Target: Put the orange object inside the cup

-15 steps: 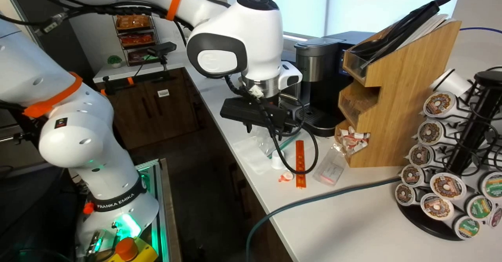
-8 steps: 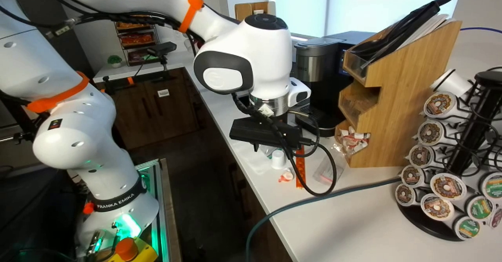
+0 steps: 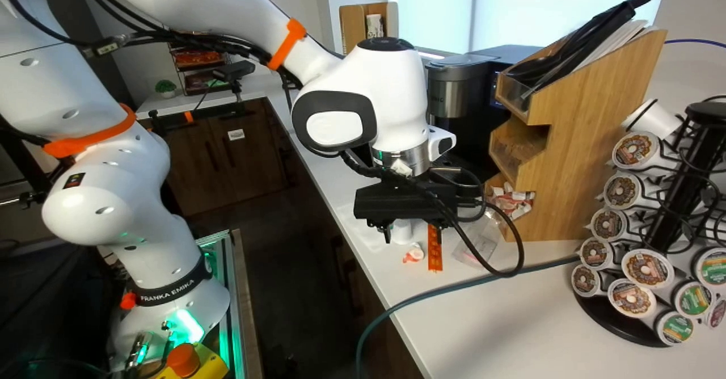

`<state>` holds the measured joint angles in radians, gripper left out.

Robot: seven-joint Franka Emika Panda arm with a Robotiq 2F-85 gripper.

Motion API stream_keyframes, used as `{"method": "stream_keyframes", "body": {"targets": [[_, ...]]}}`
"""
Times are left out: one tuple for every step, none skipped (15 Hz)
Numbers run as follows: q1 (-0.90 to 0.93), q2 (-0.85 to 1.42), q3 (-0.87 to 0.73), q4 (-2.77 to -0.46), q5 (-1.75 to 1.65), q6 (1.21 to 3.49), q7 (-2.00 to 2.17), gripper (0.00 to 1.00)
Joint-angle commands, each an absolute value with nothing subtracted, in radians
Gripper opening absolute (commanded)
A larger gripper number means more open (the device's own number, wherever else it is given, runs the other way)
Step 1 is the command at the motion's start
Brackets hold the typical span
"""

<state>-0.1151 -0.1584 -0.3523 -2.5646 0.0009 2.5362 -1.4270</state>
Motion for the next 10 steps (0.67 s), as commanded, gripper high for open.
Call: {"method": "stream_keyframes", "body": {"targets": [[-0.151, -0.054, -0.317, -2.549, -0.067, 2.636, -1.447, 1.0], [-0.152, -0.029, -0.311, -2.542, -0.06, 2.66, -1.463, 1.0], [-0.157, -0.019, -0.303, -2.541, -0.057, 2.687, -1.447, 1.0], [-0.156, -0.022, -0.299, -2.535, -0.008, 2.677, -1.453, 1.0], [-0.164, -0.048, -0.289, -2.558, -0.033, 2.663, -1.437, 1.0], [-0.166, -0.038, -0.285, -2.55, -0.03, 2.666, -1.436, 1.0], [-0.167, -0.032, -0.283, -2.544, -0.029, 2.666, -1.436, 1.0], [-0.175, -0.021, -0.281, -2.538, -0.085, 2.681, -1.409, 1.0], [-0.176, -0.005, -0.276, -2.535, -0.096, 2.701, -1.43, 1.0], [-0.176, 0.012, -0.27, -2.531, -0.105, 2.72, -1.435, 1.0]]}}
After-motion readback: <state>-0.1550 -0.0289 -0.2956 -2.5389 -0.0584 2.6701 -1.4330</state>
